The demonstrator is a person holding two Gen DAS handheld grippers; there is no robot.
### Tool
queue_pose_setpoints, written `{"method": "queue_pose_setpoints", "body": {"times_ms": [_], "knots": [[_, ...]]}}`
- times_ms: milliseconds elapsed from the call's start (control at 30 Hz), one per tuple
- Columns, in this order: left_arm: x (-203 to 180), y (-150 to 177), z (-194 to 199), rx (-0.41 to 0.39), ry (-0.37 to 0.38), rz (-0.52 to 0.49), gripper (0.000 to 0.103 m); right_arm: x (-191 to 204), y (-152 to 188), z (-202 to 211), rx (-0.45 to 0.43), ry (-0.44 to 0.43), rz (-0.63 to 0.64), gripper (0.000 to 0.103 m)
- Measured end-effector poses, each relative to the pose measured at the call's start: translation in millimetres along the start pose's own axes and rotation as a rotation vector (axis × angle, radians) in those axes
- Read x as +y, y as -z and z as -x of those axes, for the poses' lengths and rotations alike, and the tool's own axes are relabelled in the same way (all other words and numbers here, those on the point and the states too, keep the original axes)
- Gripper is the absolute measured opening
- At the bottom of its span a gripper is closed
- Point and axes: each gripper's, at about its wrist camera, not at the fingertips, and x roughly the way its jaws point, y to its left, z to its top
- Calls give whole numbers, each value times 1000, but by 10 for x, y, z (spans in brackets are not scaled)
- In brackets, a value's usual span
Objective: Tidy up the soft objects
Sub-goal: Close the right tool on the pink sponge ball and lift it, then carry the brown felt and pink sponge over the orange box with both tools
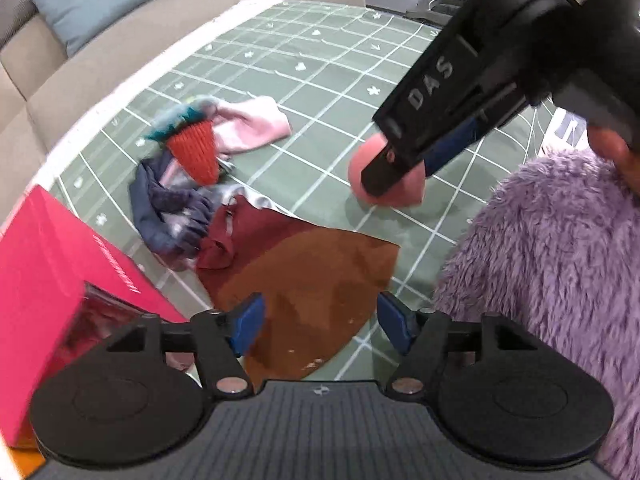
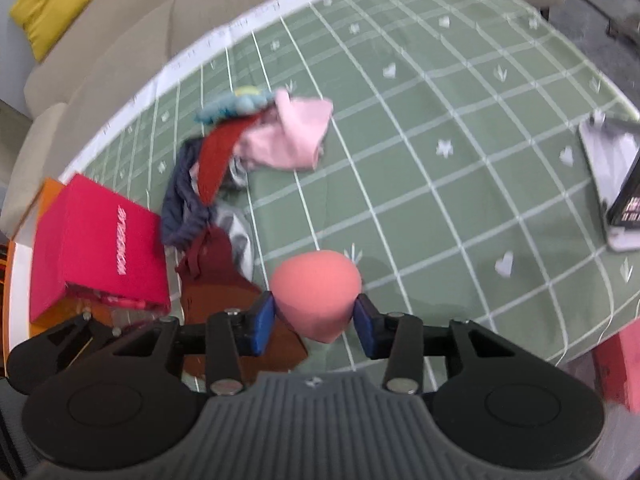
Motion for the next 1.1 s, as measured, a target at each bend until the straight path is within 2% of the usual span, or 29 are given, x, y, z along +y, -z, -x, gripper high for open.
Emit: {"method": "queue_pose_setpoints", "body": {"times_ms": [100, 167, 233, 267, 367, 500, 567, 633, 700, 733, 833, 900, 967, 1100], "knots": [[-51, -14, -116, 23, 14, 29, 83, 59, 5, -62, 21, 23, 40, 44], [-80, -24, -205, 47, -14, 51, 83, 100, 7, -90, 34, 40, 68, 44], [-90, -24, -266, 64, -14, 77, 90, 113, 3, -129, 51, 49, 82, 44], [-77, -16, -297, 75, -19, 97, 90, 115, 1, -135, 53, 49, 86, 45], [-9, 19, -311, 55, -7, 155, 88, 106, -11, -154, 58, 45, 96, 46], [33, 29, -303, 35, 14, 194, 73, 108, -27, -189, 82, 37, 107, 48], [37, 16, -297, 27, 9, 202, 62, 134, -30, -204, 88, 44, 117, 48], [56, 1, -295, 23, 8, 210, 33, 152, -32, -214, 91, 48, 127, 49], [84, -12, -284, 17, -6, 213, 23, 150, -38, -215, 90, 45, 127, 49], [104, -15, -278, 17, -18, 216, 5, 143, -44, -213, 90, 43, 126, 49], [163, -23, -266, 12, -17, 239, 5, 139, -42, -196, 80, 44, 122, 48], [131, -24, -203, -11, -50, 232, 5, 160, -24, -168, 67, 56, 130, 46], [111, -22, -104, -40, -55, 232, 5, 193, -8, -127, 43, 85, 144, 45], [120, 12, 182, -87, -48, 269, 5, 246, 41, 22, -9, 76, 155, 45]]}}
